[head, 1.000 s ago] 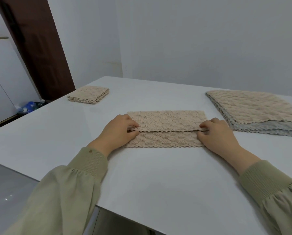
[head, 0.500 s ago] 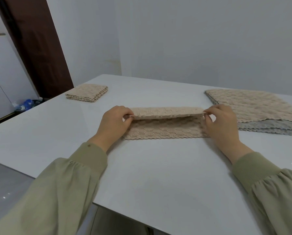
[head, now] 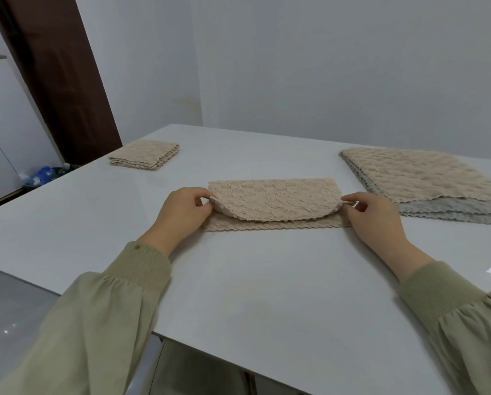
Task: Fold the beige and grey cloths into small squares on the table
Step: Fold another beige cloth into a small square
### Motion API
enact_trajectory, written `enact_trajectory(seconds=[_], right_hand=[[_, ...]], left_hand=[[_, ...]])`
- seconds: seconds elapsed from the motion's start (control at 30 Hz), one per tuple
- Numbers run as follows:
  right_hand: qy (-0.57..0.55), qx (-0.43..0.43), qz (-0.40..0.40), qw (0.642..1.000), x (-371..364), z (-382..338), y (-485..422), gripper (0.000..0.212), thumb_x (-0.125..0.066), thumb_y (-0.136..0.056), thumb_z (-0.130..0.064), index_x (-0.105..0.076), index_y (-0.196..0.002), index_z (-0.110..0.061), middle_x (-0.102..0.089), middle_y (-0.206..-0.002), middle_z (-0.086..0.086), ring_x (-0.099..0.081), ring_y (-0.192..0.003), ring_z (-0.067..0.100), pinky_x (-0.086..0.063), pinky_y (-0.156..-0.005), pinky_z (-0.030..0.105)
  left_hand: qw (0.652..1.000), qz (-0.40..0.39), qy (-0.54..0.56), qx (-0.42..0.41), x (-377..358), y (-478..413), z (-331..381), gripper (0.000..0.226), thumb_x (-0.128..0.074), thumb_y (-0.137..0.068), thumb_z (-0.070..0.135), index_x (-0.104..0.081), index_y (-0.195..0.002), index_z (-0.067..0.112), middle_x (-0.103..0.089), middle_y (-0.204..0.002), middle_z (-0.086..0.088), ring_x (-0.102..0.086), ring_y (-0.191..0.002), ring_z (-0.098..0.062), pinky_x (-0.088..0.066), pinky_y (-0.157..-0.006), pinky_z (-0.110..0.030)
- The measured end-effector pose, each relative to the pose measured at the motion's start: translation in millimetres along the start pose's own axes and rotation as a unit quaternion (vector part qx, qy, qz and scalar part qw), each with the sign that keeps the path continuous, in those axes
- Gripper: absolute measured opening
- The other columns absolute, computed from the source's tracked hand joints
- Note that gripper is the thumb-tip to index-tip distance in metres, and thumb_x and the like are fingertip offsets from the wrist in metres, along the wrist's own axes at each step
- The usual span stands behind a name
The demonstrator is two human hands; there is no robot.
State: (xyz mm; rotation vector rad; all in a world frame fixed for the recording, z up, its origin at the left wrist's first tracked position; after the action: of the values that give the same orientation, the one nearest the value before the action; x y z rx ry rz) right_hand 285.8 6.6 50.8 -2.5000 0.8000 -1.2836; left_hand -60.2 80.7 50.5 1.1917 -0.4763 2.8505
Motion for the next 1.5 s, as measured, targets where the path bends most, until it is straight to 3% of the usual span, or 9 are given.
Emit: enact_trajectory(seconds=[0.13, 0.27, 0.33, 0.53, 0.73, 0.9, 1.3, 1.4, 1.5], right_hand=[[-0.122, -0.044, -0.012, 0.992, -0.4, 4.1, 2.1, 0.024, -0.050, -0.087, -0.004, -0.070, -0.091, -0.018, -0.062, -0.068, -0.002, -0.051, -0.058, 0.013, -0.038, -0.049, 0.008], [-0.188, -0.079, -0.036, 0.978, -5.8, 4.7, 4.6, 0.021, -0.054, -0.090, -0.014, -0.073, -0.085, -0.009, -0.069, -0.074, 0.001, -0.062, -0.070, 0.015, -0.048, -0.071, 0.025], [-0.169, -0.068, -0.035, 0.983, -5.0, 2.2, 4.8, 0.022, -0.059, -0.090, -0.020, -0.073, -0.079, -0.008, -0.070, -0.075, 0.005, -0.063, -0.073, 0.019, -0.047, -0.074, 0.029], [-0.172, -0.086, 0.016, 0.981, 4.1, 9.7, 3.3, 0.011, -0.060, -0.084, -0.003, -0.070, -0.085, -0.009, -0.061, -0.067, 0.003, -0.054, -0.057, 0.004, -0.042, -0.053, 0.010], [-0.128, -0.072, -0.048, 0.988, -7.7, 5.7, 6.6, 0.017, -0.056, -0.083, 0.001, -0.067, -0.084, -0.012, -0.050, -0.058, -0.002, -0.045, -0.039, 0.001, -0.034, -0.043, 0.006], [-0.153, -0.086, -0.015, 0.984, -0.3, 7.2, 7.2, 0.013, -0.059, -0.082, -0.004, -0.069, -0.079, -0.011, -0.065, -0.069, 0.001, -0.057, -0.063, 0.010, -0.042, -0.061, 0.017], [-0.103, -0.102, -0.007, 0.989, 0.9, 15.3, 6.4, 0.017, -0.056, -0.077, 0.001, -0.065, -0.079, -0.012, -0.059, -0.063, 0.000, -0.052, -0.057, 0.013, -0.039, -0.057, 0.021], [-0.099, -0.103, -0.021, 0.989, -2.2, 14.6, 6.5, 0.018, -0.054, -0.077, 0.001, -0.065, -0.074, -0.013, -0.061, -0.065, -0.002, -0.055, -0.060, 0.014, -0.042, -0.060, 0.023], [-0.100, -0.097, -0.025, 0.990, -3.0, 13.0, 6.8, 0.015, -0.055, -0.081, -0.003, -0.066, -0.075, -0.011, -0.062, -0.064, -0.005, -0.055, -0.058, 0.012, -0.046, -0.063, 0.026]], left_hand=[[0.987, -0.018, 0.138, 0.086, -2.7, 1.0, -10.1, 0.031, -0.042, -0.090, 0.006, -0.071, -0.083, 0.014, -0.064, -0.072, -0.007, -0.055, -0.047, -0.013, -0.041, -0.050, -0.023], [0.981, -0.035, 0.161, 0.102, -6.0, 5.6, -9.4, 0.024, -0.057, -0.091, 0.028, -0.071, -0.079, 0.012, -0.063, -0.070, 0.000, -0.053, -0.044, -0.010, -0.038, -0.045, -0.022], [0.983, -0.043, 0.151, 0.098, -8.3, 6.1, -8.2, 0.010, -0.066, -0.086, 0.018, -0.070, -0.078, 0.014, -0.063, -0.062, 0.002, -0.051, -0.042, -0.006, -0.038, -0.041, -0.018], [0.964, -0.064, 0.223, 0.129, -7.8, 7.6, -16.8, 0.011, -0.066, -0.083, 0.002, -0.071, -0.085, 0.012, -0.061, -0.063, -0.003, -0.055, -0.053, -0.013, -0.044, -0.054, -0.025], [0.976, -0.094, 0.168, 0.102, -9.1, 8.3, -13.8, 0.010, -0.067, -0.083, 0.003, -0.071, -0.085, 0.012, -0.061, -0.058, 0.003, -0.057, -0.051, -0.004, -0.047, -0.050, -0.017], [0.976, -0.104, 0.167, 0.094, -8.5, 11.5, -11.7, 0.010, -0.068, -0.082, 0.003, -0.071, -0.087, 0.011, -0.060, -0.059, 0.002, -0.057, -0.055, -0.008, -0.047, -0.052, -0.018], [0.989, -0.123, 0.063, 0.045, -9.3, 11.7, -5.6, 0.011, -0.071, -0.078, 0.003, -0.072, -0.082, 0.013, -0.056, -0.059, 0.000, -0.050, -0.048, -0.006, -0.041, -0.053, -0.015], [0.995, -0.099, 0.009, 0.017, -8.1, 9.0, -3.9, 0.013, -0.069, -0.078, 0.007, -0.072, -0.078, 0.019, -0.057, -0.067, 0.005, -0.052, -0.060, -0.009, -0.042, -0.063, -0.021], [0.995, -0.019, -0.057, -0.074, -2.5, 8.8, 17.5, 0.003, -0.072, -0.078, 0.019, -0.071, -0.079, 0.022, -0.055, -0.089, 0.007, -0.048, -0.088, -0.009, -0.039, -0.081, -0.024]])
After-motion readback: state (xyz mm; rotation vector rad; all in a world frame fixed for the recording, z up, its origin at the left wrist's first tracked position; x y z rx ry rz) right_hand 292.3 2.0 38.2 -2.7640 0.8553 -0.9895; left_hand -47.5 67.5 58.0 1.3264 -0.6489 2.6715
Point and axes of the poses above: each hand's wrist, its own y-axis away from the middle knuckle, its own x-axis out of the back of the hand, z = x × y, the point moved 10 cm from there along -y, towards the middle knuckle
